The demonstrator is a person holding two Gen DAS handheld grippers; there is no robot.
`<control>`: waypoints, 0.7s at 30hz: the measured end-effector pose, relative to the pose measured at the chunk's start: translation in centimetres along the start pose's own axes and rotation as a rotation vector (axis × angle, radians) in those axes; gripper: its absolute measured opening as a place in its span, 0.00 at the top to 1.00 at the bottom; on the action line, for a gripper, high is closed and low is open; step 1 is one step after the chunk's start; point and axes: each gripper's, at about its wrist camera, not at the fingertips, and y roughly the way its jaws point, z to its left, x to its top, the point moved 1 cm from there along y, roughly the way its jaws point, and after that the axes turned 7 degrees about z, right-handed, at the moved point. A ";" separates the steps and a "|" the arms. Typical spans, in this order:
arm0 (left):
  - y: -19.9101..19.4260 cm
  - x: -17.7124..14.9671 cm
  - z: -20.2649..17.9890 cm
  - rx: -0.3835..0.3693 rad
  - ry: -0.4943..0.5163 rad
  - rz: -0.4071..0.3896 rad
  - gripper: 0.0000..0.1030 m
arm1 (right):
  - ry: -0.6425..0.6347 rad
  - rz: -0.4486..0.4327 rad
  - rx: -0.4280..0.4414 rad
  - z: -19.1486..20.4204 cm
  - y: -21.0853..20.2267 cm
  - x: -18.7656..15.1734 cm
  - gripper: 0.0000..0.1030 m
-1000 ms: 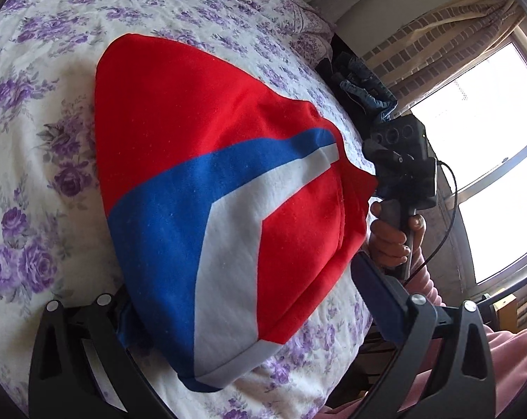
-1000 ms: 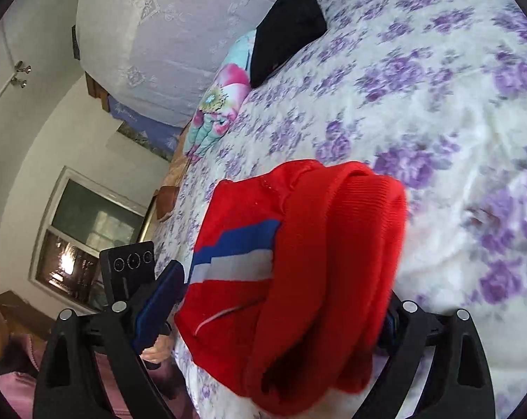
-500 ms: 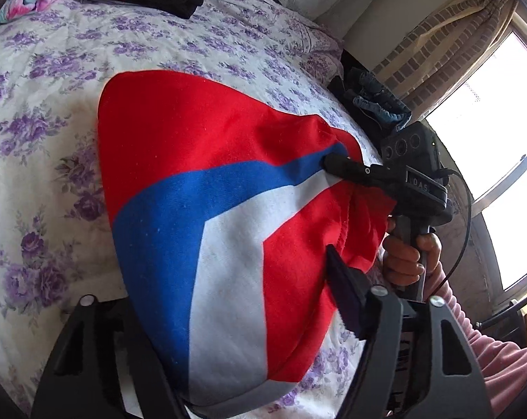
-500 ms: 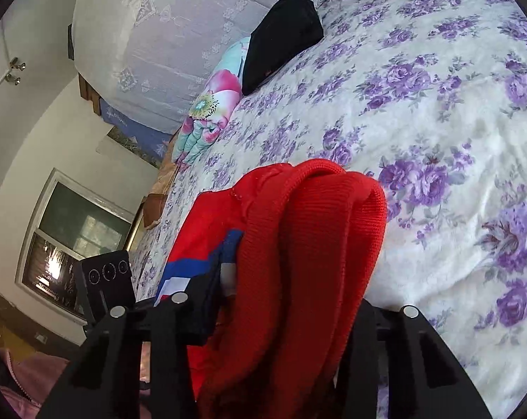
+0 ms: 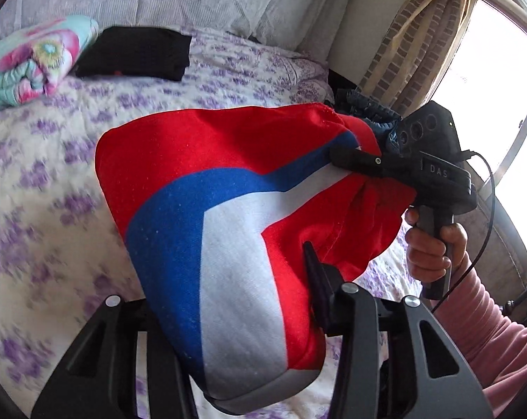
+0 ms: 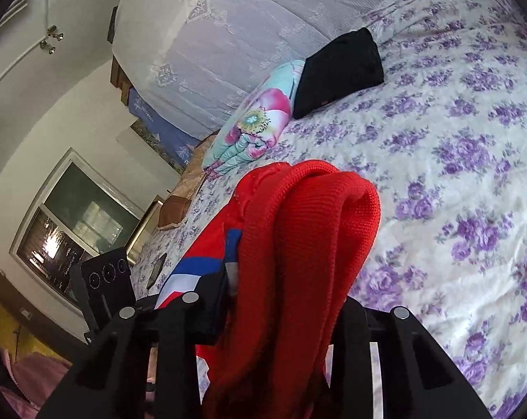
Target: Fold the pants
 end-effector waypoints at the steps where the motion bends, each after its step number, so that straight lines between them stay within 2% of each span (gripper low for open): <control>1: -0.5 1.1 0.5 0.013 0.015 -0.011 0.57 | -0.010 -0.001 0.007 0.3 0.5 1.1 0.66; 3: -1.3 3.2 1.8 0.034 0.038 -0.030 0.58 | -0.030 -0.007 0.011 0.7 1.9 4.1 0.66; 7: -1.6 9.6 6.1 0.102 0.106 -0.071 0.57 | -0.042 -0.023 0.004 -0.4 5.5 11.8 0.66; 12: 2.6 16.3 13.8 0.164 0.091 -0.062 0.57 | -0.031 0.006 -0.034 -4.9 12.6 19.6 0.66; 15: 6.2 17.5 18.4 0.132 0.004 -0.002 0.57 | 0.004 0.043 -0.074 -8.8 16.7 21.2 0.67; 17: 8.6 17.1 21.4 0.111 -0.068 0.044 0.56 | 0.052 0.103 -0.110 -11.8 19.5 21.0 0.66; 18: 9.3 16.6 22.4 0.091 -0.093 0.057 0.54 | 0.067 0.132 -0.138 -12.9 20.6 20.5 0.64; 19: 9.7 16.2 23.4 0.057 -0.130 0.066 0.46 | 0.080 0.155 -0.161 -13.9 21.5 20.0 0.57; 21: 9.2 16.4 24.4 0.013 -0.185 0.071 0.43 | 0.086 0.133 -0.116 -14.2 21.1 19.5 0.54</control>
